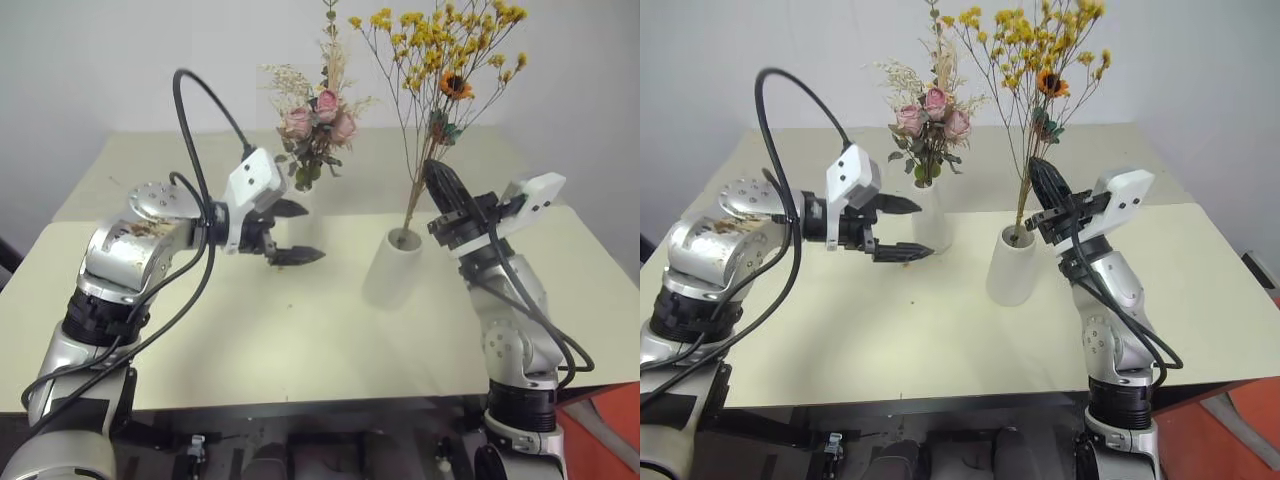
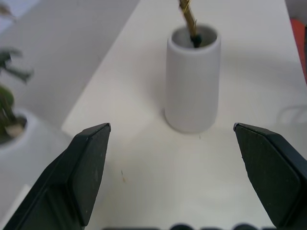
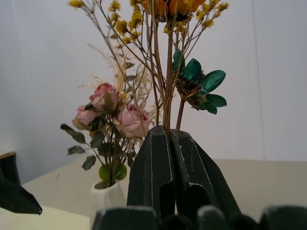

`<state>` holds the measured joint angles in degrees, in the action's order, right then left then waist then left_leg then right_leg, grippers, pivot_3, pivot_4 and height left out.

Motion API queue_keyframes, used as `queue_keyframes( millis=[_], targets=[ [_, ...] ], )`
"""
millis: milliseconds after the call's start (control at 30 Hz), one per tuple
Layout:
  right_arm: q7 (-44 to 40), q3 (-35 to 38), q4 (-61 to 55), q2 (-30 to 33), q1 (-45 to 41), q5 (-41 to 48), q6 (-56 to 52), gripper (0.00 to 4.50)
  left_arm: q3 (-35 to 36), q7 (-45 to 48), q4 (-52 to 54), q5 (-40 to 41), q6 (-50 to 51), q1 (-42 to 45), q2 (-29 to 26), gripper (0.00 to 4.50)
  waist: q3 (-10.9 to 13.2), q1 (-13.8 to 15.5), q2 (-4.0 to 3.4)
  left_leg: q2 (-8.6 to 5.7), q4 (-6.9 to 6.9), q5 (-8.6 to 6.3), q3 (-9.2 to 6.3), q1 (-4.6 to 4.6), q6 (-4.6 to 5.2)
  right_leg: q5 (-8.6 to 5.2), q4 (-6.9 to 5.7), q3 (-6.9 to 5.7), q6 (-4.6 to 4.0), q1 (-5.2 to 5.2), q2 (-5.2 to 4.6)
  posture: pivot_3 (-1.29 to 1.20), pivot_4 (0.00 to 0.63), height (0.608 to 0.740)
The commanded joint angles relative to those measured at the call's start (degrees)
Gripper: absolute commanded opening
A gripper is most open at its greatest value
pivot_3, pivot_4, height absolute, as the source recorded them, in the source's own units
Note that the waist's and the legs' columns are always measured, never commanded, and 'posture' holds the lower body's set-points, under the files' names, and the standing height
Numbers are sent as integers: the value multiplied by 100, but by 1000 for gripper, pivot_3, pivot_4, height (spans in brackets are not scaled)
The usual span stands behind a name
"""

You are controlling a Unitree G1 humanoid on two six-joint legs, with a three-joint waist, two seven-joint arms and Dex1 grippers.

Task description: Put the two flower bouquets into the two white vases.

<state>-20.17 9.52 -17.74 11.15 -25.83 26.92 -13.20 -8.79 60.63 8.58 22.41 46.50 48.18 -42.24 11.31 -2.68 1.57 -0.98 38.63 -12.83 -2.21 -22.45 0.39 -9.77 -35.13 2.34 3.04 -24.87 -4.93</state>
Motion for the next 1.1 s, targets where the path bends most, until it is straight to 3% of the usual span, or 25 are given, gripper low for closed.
queue_keyframes(
  millis=[33, 533, 733, 1000, 1100],
  targets=[
    [-53, -76, -88, -28, -1, -131, 387, 25, 111, -22, 324, 45, 27, -37, -127, 4500, 0, 8, 0, 0, 0, 0, 0, -1, 0, 0, 0, 0, 0, -2, 0, 0, 150, 740],
    [10, -206, 127, -138, 275, -620, 1126, 25, -10, 15, 306, -46, -55, -139, -288, 4500, 0, 10, 0, 0, 0, 0, 2, -2, 0, 0, 1, 1, 0, -3, 0, 0, 150, 740],
    [-102, -263, 4, -99, 514, -612, 1244, 1762, -56, 80, 200, -106, -274, -128, -256, 4500, 0, 6, 0, 0, 0, 0, 4, -2, 0, 0, 1, 2, 0, -3, 0, 0, 150, 740],
    [-186, -206, -341, -7, 964, -491, 1123, 4489, -81, 143, 132, -191, -386, -125, -254, 4500, 0, 15, 0, 0, -1, 0, 4, -3, 0, 0, 3, 2, -1, -4, 0, 0, 150, 740],
    [-212, -100, -557, 141, 1201, -423, 1059, 4489, -79, 156, 107, -221, -412, -134, -235, 4500, 0, 16, 0, 0, -1, 0, 5, -3, 0, 0, 2, 3, -1, -4, 0, 0, 150, 740]
  ],
)
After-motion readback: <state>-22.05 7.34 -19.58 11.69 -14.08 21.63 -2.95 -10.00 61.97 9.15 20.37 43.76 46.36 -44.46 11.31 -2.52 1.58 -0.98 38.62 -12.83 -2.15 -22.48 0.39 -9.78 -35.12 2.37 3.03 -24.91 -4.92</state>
